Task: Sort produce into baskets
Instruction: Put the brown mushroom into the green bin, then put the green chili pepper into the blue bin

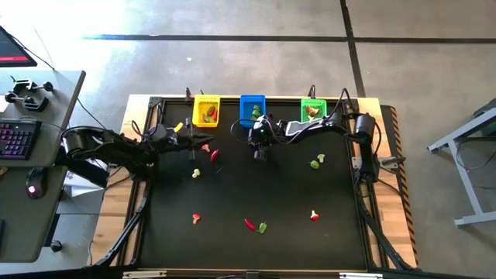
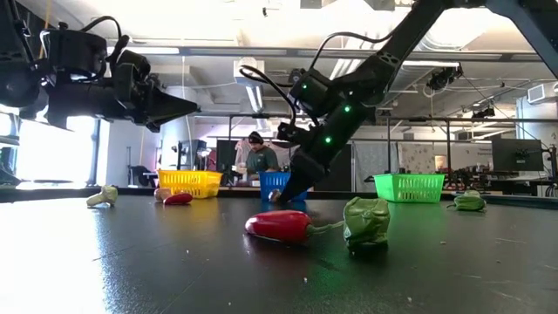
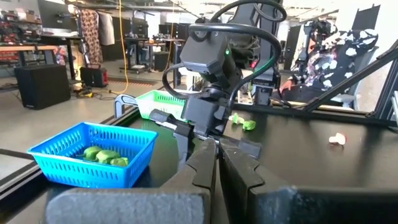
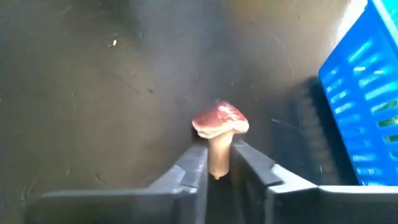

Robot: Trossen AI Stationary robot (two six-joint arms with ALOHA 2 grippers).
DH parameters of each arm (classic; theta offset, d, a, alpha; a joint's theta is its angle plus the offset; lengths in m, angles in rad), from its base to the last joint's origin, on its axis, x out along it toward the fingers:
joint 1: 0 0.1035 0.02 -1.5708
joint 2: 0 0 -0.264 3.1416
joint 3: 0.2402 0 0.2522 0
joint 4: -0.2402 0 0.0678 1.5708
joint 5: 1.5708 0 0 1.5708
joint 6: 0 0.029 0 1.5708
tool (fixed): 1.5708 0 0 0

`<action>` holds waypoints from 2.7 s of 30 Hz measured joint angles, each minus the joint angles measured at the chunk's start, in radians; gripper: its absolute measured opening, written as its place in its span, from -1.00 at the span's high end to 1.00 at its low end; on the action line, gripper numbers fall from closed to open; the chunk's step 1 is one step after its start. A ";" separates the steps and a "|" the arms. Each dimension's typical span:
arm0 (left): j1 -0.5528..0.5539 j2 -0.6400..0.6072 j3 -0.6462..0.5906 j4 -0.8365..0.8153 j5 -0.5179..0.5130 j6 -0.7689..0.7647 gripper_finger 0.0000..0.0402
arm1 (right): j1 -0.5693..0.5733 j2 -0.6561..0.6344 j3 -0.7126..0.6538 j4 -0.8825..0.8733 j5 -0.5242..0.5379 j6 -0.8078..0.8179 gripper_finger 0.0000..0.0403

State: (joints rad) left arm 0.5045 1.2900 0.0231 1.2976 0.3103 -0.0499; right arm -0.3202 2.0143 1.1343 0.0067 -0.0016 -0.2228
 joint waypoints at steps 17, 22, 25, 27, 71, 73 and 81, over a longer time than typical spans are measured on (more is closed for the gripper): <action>0.000 0.000 0.000 0.001 -0.002 -0.013 0.96 | -0.100 -0.356 -0.010 -0.547 0.292 0.184 0.98; 0.000 0.000 0.000 0.002 -0.003 -0.001 0.96 | -0.257 -0.454 -0.075 -0.625 0.324 0.311 0.98; 0.000 0.000 0.000 0.002 -0.003 -0.001 0.96 | -0.358 -0.474 -0.130 -0.624 0.309 0.355 0.98; -0.001 0.000 0.000 0.002 -0.003 -0.001 0.96 | -0.415 -0.471 -0.166 -0.620 0.267 0.374 0.98; -0.001 0.000 0.000 -0.003 -0.010 0.010 0.96 | 0.152 -0.746 -0.360 -0.859 0.053 0.661 0.82; -0.001 0.000 0.000 -0.004 -0.010 0.009 0.96 | 0.199 -0.746 -0.380 -0.865 0.041 0.712 0.74; -0.001 0.000 0.000 -0.006 -0.011 0.020 0.96 | 0.234 -0.746 -0.425 -0.879 0.093 0.792 0.15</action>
State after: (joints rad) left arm 0.5037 1.2902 0.0231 1.2914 0.2989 -0.0296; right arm -0.0858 1.2678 0.7091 -0.8718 0.0914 0.5688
